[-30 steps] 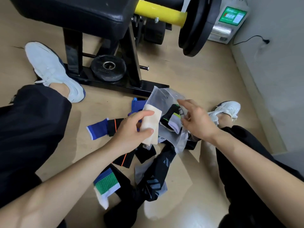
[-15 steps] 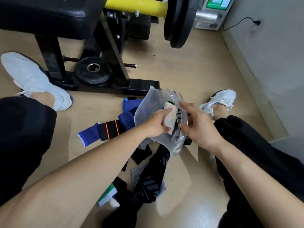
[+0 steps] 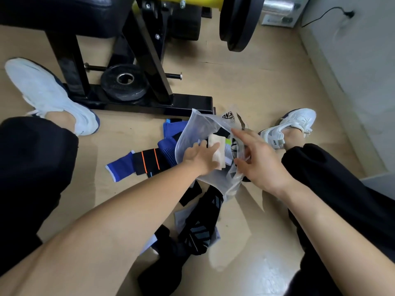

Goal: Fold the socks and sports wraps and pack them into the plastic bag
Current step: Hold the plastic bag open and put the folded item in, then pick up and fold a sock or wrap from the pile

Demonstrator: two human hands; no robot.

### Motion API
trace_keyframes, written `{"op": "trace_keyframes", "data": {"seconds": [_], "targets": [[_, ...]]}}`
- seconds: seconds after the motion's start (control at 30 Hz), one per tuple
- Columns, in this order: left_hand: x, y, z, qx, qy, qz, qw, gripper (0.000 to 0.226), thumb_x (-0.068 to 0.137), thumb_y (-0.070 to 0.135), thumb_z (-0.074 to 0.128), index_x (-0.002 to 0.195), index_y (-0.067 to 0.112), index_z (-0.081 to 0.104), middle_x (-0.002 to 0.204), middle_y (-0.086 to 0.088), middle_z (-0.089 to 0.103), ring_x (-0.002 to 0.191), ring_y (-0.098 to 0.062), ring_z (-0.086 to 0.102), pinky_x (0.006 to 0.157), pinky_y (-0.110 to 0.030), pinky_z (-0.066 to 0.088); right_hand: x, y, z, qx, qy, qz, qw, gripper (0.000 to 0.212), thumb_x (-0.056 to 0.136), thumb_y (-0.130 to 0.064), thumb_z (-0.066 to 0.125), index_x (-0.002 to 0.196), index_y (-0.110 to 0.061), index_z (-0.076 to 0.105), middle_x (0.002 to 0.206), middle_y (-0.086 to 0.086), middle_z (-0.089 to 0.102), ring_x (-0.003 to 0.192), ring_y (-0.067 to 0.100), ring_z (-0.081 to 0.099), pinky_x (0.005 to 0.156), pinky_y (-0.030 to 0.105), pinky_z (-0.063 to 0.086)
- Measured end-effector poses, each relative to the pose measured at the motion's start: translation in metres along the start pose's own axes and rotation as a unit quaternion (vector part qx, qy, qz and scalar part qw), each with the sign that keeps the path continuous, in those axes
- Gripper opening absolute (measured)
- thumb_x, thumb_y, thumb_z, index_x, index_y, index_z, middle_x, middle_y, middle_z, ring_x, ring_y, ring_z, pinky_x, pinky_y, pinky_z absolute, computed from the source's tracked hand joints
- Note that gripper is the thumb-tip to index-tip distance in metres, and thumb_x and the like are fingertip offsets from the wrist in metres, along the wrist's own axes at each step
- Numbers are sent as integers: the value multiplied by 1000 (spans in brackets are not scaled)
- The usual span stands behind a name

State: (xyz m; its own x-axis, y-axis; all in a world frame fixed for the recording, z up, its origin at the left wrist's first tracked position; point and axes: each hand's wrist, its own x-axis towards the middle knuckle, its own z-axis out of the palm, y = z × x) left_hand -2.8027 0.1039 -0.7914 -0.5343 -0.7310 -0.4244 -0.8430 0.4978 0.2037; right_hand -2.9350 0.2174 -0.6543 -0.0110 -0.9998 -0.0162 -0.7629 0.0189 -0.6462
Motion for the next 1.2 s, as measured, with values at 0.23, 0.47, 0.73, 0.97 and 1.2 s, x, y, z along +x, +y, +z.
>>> {"op": "trace_keyframes", "data": {"seconds": [0.23, 0.47, 0.73, 0.97, 1.2], "targets": [[-63, -26, -14, -59, 122, 99, 986, 59, 99, 53, 48, 152, 27, 40, 143, -3, 49, 125, -29, 52, 91, -41, 48, -1, 7, 10, -19, -25, -22, 999, 71, 83, -2, 72, 147, -22, 46, 126, -16, 43, 80, 3, 56, 79, 15, 44], [-164, -49, 37, -91, 245, 170, 950, 21, 88, 44, 54, 85, 24, 59, 80, 8, 54, 81, -19, 59, 55, -34, 46, -4, 8, 18, -34, -41, -38, 998, 59, 82, -7, 74, 137, -17, 56, 128, -7, 48, 76, 13, 62, 76, 23, 50], [-152, -17, 106, -81, -31, -41, 995, 45, 86, 59, 64, 109, 20, 60, 108, -5, 70, 104, -31, 67, 73, -35, 49, -10, 13, 21, -46, -48, -33, 997, 45, 83, -11, 77, 126, -17, 65, 115, -12, 51, 76, 0, 56, 75, 22, 50], [-163, -26, 83, -190, 12, -10, 982, 12, 83, 36, 73, 84, 32, 61, 80, 13, 66, 81, -15, 64, 67, -27, 45, -12, 12, 22, -146, 3, -87, 985, 47, 79, -18, 80, 124, -16, 67, 119, 8, 54, 98, 29, 57, 81, 38, 52], [-193, -51, 12, -349, -5, 49, 936, 20, 80, 18, 80, 77, 29, 63, 69, 16, 65, 66, -2, 60, 71, -23, 52, -24, -13, 30, -76, -58, -141, 985, 40, 82, -24, 79, 120, -17, 68, 106, 1, 58, 91, 19, 56, 84, 41, 52]]}}
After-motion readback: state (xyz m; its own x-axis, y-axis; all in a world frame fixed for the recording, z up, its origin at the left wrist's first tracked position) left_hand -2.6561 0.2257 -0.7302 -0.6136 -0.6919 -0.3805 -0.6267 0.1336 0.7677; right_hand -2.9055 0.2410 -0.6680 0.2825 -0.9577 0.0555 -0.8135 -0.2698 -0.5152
